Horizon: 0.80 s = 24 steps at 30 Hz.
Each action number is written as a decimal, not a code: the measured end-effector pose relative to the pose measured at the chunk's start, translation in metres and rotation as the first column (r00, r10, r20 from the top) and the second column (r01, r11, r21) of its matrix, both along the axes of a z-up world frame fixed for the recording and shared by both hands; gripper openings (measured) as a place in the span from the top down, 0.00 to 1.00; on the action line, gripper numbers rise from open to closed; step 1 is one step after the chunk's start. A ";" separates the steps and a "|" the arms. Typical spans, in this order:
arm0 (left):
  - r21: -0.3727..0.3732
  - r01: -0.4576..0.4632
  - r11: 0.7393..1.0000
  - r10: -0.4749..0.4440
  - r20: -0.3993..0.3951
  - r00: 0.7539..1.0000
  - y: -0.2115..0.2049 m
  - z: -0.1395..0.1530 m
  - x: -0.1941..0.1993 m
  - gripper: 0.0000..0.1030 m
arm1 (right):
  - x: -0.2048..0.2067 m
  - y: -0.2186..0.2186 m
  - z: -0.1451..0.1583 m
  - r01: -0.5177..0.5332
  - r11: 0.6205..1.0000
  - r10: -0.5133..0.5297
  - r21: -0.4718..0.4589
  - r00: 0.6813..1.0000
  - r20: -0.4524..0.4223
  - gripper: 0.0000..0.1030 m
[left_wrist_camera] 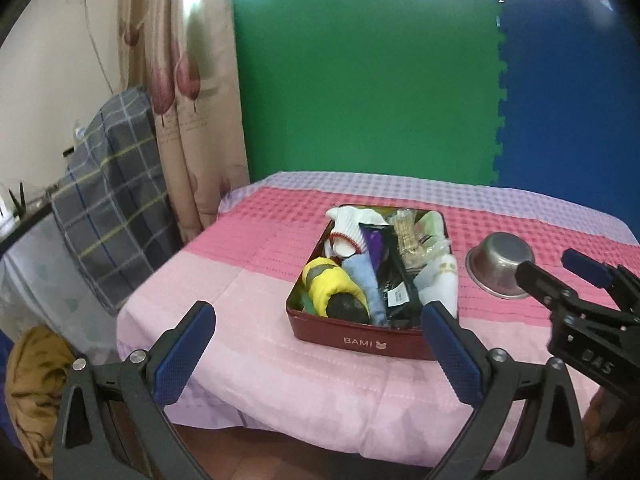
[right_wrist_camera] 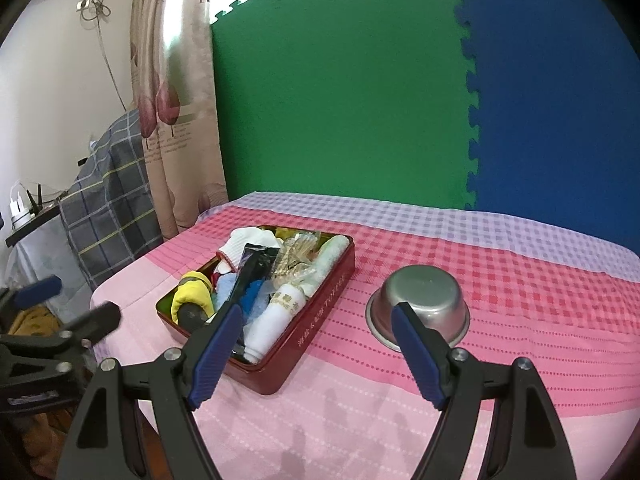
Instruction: Organize soft objects
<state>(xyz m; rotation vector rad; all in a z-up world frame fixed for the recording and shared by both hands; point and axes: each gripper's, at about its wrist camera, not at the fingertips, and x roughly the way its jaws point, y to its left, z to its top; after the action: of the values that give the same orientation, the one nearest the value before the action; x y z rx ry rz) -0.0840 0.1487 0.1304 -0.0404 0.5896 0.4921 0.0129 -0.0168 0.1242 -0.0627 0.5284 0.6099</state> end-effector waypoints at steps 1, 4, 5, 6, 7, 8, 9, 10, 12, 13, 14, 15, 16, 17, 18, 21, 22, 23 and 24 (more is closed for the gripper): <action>0.011 -0.001 1.000 0.001 -0.002 1.000 -0.002 0.001 -0.001 0.01 | 0.001 -0.001 0.000 0.003 1.000 -0.003 0.001 1.000 0.000 0.23; 0.022 0.026 0.999 -0.026 -0.002 1.000 -0.007 0.003 -0.001 0.01 | 0.002 -0.003 0.000 0.007 1.000 -0.007 0.001 1.000 -0.003 0.23; 0.013 0.035 0.999 -0.035 -0.002 0.999 -0.007 0.003 -0.001 0.01 | 0.002 -0.004 0.000 0.007 1.000 -0.007 0.001 1.000 -0.005 0.23; 0.005 0.043 0.999 -0.043 -0.003 0.999 -0.007 0.003 -0.001 0.01 | 0.002 -0.004 -0.001 0.007 1.000 -0.007 -0.002 1.000 -0.008 0.23; -0.006 0.052 0.999 -0.052 -0.006 0.999 -0.007 0.003 -0.001 0.01 | 0.003 -0.004 -0.002 0.006 1.000 -0.006 -0.005 1.000 -0.010 0.23; -0.023 0.062 0.998 -0.062 -0.012 0.998 -0.006 0.002 0.001 0.01 | 0.003 -0.004 -0.003 0.007 1.000 -0.007 -0.005 1.000 -0.014 0.23; -0.036 0.068 0.997 -0.069 -0.020 0.997 -0.005 0.002 0.002 0.01 | 0.004 -0.005 -0.003 0.006 1.000 -0.006 -0.003 1.000 -0.016 0.23; -0.052 0.074 0.996 -0.076 -0.028 0.997 -0.004 0.000 0.003 0.01 | 0.003 -0.005 -0.003 0.005 1.000 -0.005 -0.001 1.000 -0.018 0.23; -0.064 0.076 0.995 -0.079 -0.034 0.996 -0.003 -0.001 0.004 0.01 | 0.003 -0.005 -0.003 0.003 1.000 -0.003 -0.001 1.000 -0.018 0.23; -0.070 0.080 0.994 -0.083 -0.033 0.996 -0.002 -0.001 0.004 0.01 | 0.003 -0.005 -0.003 0.003 1.000 -0.003 -0.002 1.000 -0.017 0.23; -0.079 0.085 0.993 -0.087 -0.032 0.996 -0.001 -0.001 0.003 0.01 | 0.002 -0.004 -0.003 0.001 1.000 -0.001 -0.004 1.000 -0.015 0.23; -0.088 0.089 0.992 -0.092 -0.031 0.995 -0.001 -0.001 0.003 0.01 | 0.002 -0.004 -0.003 -0.001 1.000 0.001 -0.005 1.000 -0.015 0.23; -0.099 0.093 0.991 -0.096 -0.030 0.995 0.000 -0.001 0.003 0.01 | 0.002 -0.003 -0.004 -0.003 1.000 0.003 -0.007 1.000 -0.016 0.23; -0.111 0.097 0.989 -0.101 -0.029 0.995 0.000 -0.001 0.003 0.01 | 0.002 -0.003 -0.004 -0.004 1.000 0.004 -0.009 1.000 -0.019 0.23; -0.117 0.098 0.988 -0.102 -0.027 0.994 0.001 -0.001 0.003 0.01 | 0.002 -0.002 -0.004 -0.006 1.000 0.005 -0.010 1.000 -0.021 0.23; -0.120 0.099 0.988 -0.103 -0.026 0.994 0.001 -0.001 0.002 0.01 | 0.002 -0.002 -0.005 -0.008 1.000 0.008 -0.012 1.000 -0.024 0.23; -0.120 0.101 0.988 -0.105 -0.026 0.994 0.001 -0.001 0.002 0.01 | 0.002 -0.002 -0.005 -0.010 1.000 0.009 -0.012 1.000 -0.023 0.23; -0.116 0.103 0.988 -0.107 -0.024 0.994 0.001 -0.001 0.002 0.01 | 0.002 -0.002 -0.005 -0.012 1.000 0.011 -0.012 1.000 -0.023 0.23; -0.110 0.103 0.989 -0.106 -0.022 0.994 0.000 0.000 0.001 0.01 | 0.002 -0.002 -0.005 -0.012 1.000 0.012 -0.012 1.000 -0.023 0.23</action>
<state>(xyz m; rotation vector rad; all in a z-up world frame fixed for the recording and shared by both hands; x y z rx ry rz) -0.0826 0.1488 0.1301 -0.1062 0.6424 0.3587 0.0146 -0.0189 0.1194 -0.0701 0.5547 0.6195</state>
